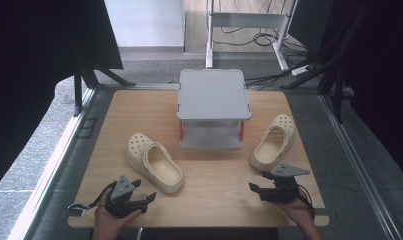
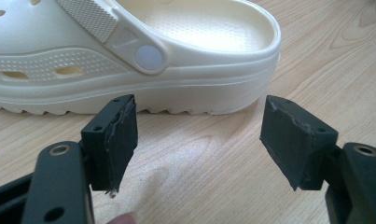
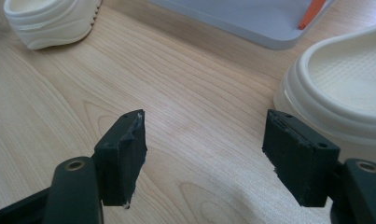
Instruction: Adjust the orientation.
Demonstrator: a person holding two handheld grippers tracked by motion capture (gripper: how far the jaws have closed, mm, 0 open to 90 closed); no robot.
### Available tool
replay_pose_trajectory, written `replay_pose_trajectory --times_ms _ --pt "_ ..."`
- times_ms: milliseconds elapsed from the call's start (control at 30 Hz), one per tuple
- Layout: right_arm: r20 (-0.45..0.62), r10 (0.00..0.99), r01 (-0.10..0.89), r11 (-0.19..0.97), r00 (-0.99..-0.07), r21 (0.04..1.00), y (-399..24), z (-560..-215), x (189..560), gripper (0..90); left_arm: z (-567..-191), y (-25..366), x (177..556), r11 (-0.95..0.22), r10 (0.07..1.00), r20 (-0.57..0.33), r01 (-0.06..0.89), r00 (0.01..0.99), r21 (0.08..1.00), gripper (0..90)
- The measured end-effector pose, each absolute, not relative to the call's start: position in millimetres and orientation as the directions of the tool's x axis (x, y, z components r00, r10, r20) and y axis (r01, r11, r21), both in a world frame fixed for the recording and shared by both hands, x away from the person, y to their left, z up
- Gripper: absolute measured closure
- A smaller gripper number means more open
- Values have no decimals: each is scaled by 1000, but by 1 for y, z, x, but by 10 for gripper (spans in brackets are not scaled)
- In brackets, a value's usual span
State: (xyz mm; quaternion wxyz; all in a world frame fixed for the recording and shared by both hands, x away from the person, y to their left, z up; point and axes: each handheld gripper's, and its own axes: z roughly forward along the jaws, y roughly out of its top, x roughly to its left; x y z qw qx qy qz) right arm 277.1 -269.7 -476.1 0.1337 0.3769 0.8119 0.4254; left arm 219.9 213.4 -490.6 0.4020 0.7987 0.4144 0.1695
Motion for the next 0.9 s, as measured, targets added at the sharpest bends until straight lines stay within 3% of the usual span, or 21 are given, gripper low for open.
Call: replay_pose_trajectory --times_ms 233,567,900 --pt "134 718 520 349 -683 780 -268 -471 282 321 -489 215 217 -334 797 -64 528 600 781 278" --pt "78 671 471 428 -737 771 -252 -456 292 353 -488 215 220 -340 796 -64 531 602 776 280" --pt "100 564 428 488 -820 761 -226 -424 325 410 -491 213 220 -348 791 -66 535 608 770 284"
